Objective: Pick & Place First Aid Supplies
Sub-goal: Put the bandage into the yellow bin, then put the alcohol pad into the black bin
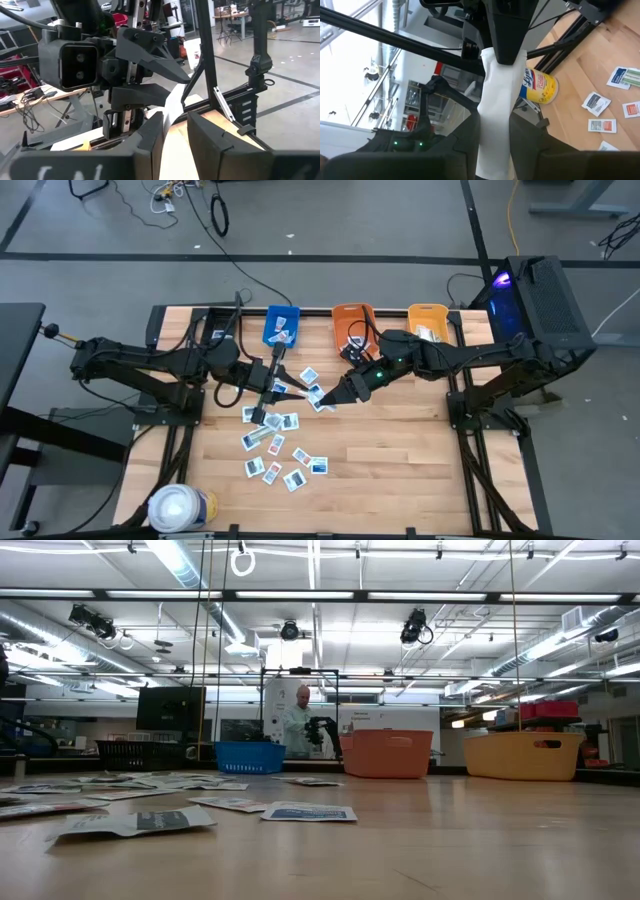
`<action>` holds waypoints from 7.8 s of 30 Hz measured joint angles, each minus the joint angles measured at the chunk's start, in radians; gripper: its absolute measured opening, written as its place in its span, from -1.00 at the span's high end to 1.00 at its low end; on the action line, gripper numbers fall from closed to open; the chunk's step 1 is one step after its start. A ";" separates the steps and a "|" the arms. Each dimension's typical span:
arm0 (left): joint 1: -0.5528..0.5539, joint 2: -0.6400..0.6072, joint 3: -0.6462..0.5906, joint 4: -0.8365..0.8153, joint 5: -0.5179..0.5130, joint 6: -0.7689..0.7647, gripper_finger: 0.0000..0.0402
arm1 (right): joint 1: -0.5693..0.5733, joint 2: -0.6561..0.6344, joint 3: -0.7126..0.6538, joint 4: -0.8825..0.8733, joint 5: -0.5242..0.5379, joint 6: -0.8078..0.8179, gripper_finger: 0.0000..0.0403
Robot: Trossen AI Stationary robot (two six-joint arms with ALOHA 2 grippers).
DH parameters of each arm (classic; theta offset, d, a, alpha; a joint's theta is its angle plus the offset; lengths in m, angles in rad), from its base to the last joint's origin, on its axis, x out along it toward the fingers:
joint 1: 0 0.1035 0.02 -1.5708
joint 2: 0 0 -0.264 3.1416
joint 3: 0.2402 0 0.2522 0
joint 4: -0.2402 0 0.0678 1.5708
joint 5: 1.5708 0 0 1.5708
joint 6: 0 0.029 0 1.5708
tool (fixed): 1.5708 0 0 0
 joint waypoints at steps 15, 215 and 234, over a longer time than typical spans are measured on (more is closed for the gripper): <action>0.079 -0.039 0.002 -0.044 -0.029 -0.098 0.10 | -0.030 -0.001 0.000 0.001 0.027 -0.055 0.51; 0.152 -0.325 0.000 -0.418 -0.253 -0.358 0.23 | 0.203 -0.197 -0.380 -0.344 0.471 -0.784 0.20; 0.151 -0.323 0.000 -0.579 -0.140 -0.366 0.23 | 0.201 -0.159 -0.380 -0.301 0.468 -0.860 0.11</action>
